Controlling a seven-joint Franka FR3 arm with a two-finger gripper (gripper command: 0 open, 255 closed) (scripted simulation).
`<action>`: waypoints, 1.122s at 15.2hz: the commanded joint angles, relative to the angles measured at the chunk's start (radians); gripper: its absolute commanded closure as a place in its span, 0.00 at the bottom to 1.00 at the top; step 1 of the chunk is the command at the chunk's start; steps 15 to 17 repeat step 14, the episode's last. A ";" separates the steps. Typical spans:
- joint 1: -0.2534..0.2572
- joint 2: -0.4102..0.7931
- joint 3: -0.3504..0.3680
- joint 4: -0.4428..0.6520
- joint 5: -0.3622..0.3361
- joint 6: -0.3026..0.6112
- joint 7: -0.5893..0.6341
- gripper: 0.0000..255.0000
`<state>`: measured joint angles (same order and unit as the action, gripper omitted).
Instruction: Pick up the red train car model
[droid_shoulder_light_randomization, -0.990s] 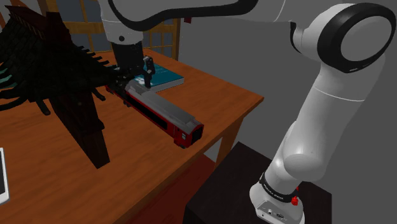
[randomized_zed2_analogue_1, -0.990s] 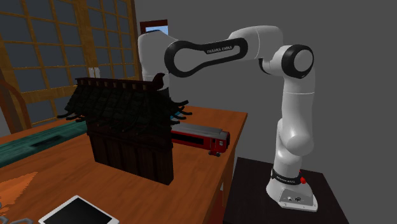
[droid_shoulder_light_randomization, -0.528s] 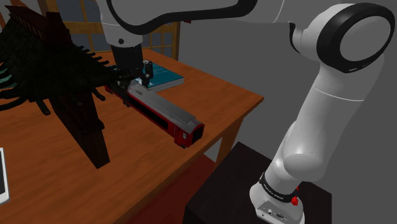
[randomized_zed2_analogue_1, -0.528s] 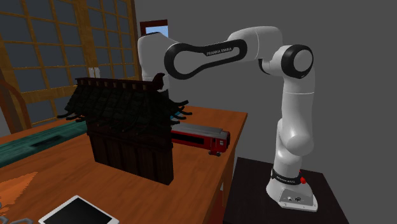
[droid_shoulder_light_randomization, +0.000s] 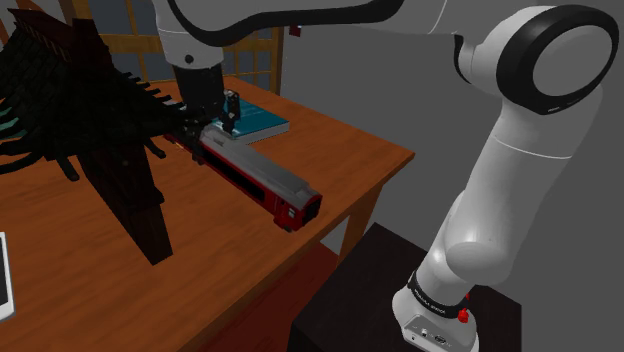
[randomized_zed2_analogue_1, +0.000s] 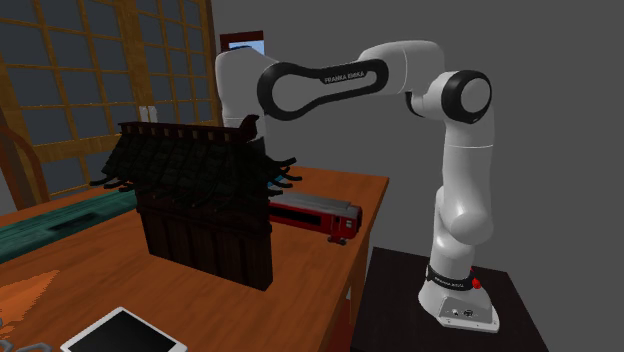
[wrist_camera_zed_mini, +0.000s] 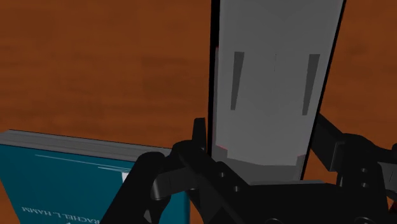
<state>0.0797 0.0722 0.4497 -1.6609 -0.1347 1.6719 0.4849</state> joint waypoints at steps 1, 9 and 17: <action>0.000 -0.002 0.000 0.025 0.001 -0.025 -0.004 1.00; 0.007 0.020 0.004 0.159 -0.008 -0.139 -0.008 1.00; 0.012 0.034 0.006 0.219 -0.015 -0.187 -0.009 1.00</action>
